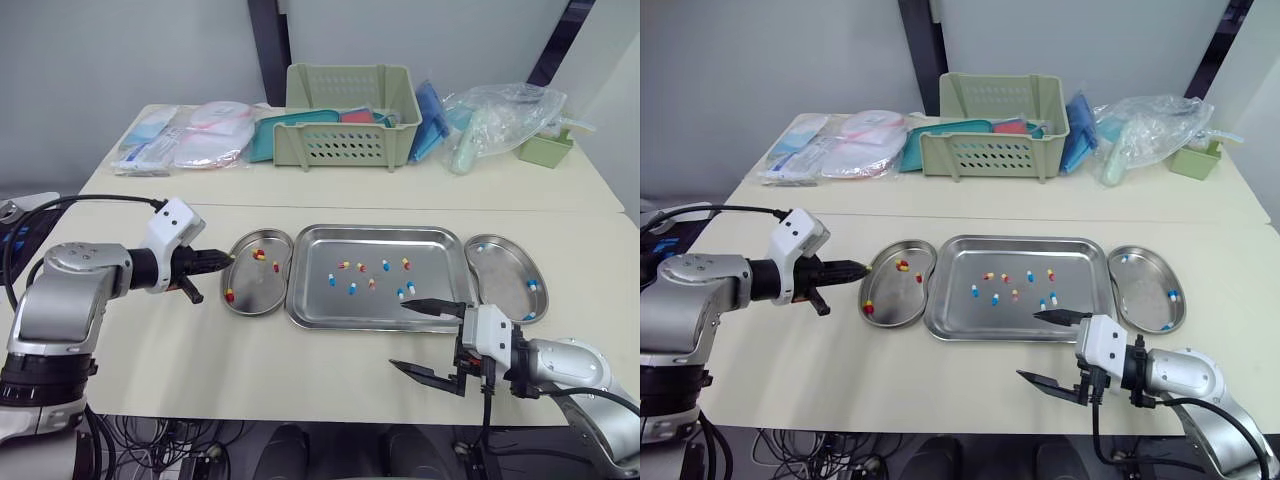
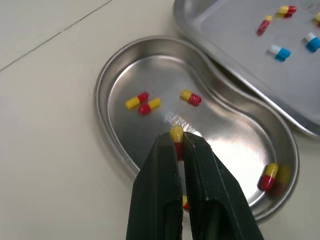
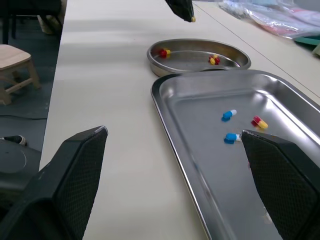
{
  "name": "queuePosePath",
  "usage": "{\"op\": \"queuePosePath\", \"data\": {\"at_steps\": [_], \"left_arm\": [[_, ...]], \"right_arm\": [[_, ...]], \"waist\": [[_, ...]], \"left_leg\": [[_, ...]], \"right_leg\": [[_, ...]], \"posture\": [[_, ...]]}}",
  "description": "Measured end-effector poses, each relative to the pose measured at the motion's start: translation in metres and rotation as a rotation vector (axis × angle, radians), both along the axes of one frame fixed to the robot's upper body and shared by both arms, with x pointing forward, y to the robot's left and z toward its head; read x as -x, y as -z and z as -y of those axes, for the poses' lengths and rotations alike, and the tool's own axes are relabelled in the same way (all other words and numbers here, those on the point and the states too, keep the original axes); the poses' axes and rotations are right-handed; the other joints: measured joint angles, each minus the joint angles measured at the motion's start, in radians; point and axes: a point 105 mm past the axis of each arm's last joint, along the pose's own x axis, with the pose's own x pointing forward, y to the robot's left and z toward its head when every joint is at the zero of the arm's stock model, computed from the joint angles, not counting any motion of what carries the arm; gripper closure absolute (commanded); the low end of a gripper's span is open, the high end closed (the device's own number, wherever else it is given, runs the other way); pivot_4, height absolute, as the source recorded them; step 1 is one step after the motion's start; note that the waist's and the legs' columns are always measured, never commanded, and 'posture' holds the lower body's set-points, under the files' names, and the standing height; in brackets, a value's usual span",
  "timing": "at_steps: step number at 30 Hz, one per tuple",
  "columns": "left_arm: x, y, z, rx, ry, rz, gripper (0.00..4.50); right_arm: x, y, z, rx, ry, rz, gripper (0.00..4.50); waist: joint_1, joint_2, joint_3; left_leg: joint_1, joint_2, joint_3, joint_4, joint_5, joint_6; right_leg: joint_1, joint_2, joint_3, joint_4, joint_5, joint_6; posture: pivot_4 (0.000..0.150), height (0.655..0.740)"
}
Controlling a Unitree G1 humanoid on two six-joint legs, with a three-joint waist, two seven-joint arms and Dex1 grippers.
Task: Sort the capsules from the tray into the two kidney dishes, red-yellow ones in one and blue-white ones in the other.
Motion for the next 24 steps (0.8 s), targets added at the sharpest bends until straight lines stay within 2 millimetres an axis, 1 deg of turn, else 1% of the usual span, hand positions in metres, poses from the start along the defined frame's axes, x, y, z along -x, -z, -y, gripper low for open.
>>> {"op": "queuePosePath", "data": {"at_steps": [2, 4, 5, 12, 16, 19, 21, 22, 24], "left_arm": [[0.000, 0.002, 0.006, 0.023, 0.000, 0.003, 4.48], [0.000, 0.002, 0.012, 0.051, 0.012, 0.012, 3.94], [0.000, 0.002, 0.013, 0.054, 0.010, 0.016, 3.75], [0.000, 0.000, 0.015, 0.072, 0.019, 0.021, 1.43], [-0.001, -0.004, 0.018, 0.090, 0.034, 0.032, 0.24], [-0.002, -0.007, 0.019, 0.094, 0.048, 0.065, 0.24], [0.000, -0.009, 0.014, 0.096, 0.039, 0.089, 0.24], [0.002, -0.010, 0.010, 0.099, 0.030, 0.110, 0.24], [0.007, -0.013, -0.006, 0.104, -0.007, 0.157, 0.24]], "right_arm": [[-0.003, -0.002, -0.001, -0.003, -0.004, 0.010, 0.00], [-0.006, -0.002, -0.001, -0.003, -0.005, 0.010, 0.00], [-0.007, -0.002, -0.001, -0.003, -0.003, 0.009, 0.00], [-0.008, -0.001, 0.000, -0.006, 0.004, 0.007, 0.00], [-0.008, -0.001, 0.000, -0.008, 0.008, 0.006, 0.00], [-0.008, -0.001, 0.000, -0.008, 0.014, 0.008, 0.00], [-0.010, -0.001, 0.002, -0.008, 0.032, 0.010, 0.00], [-0.010, -0.001, 0.004, -0.013, 0.048, -0.001, 0.00], [-0.013, -0.003, 0.016, -0.029, 0.119, -0.036, 0.00]], "waist": [[0.004, 0.000, 0.000], [0.008, 0.000, 0.000], [0.009, 0.000, 0.000], [0.010, 0.000, 0.000], [0.010, 0.000, 0.000], [0.009, 0.000, 0.000], [0.008, 0.000, 0.000], [0.007, 0.000, 0.000], [0.007, 0.000, 0.000]], "left_leg": [[0.000, 0.000, 0.000, 0.000, 0.000, 0.000], [0.000, 0.000, 0.000, 0.000, 0.000, 0.000], [0.000, 0.000, 0.000, 0.000, 0.000, 0.000], [0.000, 0.000, 0.000, 0.000, 0.000, 0.000], [0.000, 0.000, 0.000, 0.000, 0.000, 0.000], [0.000, 0.000, 0.000, 0.000, 0.000, 0.000], [0.000, 0.000, 0.000, 0.000, 0.000, 0.000], [0.000, 0.000, 0.001, -0.001, 0.000, 0.000], [0.000, 0.000, 0.001, -0.001, 0.000, 0.000]], "right_leg": [[0.000, 0.000, 0.000, 0.000, 0.000, 0.000], [0.000, 0.000, 0.000, 0.000, 0.000, 0.000], [0.000, 0.000, 0.000, 0.000, 0.000, 0.000], [0.000, 0.000, 0.000, 0.000, 0.000, 0.000], [0.000, 0.000, 0.000, 0.000, 0.000, 0.000], [0.000, 0.000, 0.000, 0.000, 0.000, 0.000], [-0.001, 0.000, 0.001, 0.000, 0.000, 0.000], [-0.001, 0.000, 0.001, 0.000, 0.000, 0.000], [-0.001, 0.000, 0.001, 0.000, 0.000, 0.000]], "posture": [[0.150, 0.7400], [0.150, 0.7400], [0.150, 0.7400], [0.150, 0.7400], [0.150, 0.7400], [0.150, 0.7400], [0.150, 0.7400], [0.150, 0.7400], [0.150, 0.7400]]}}
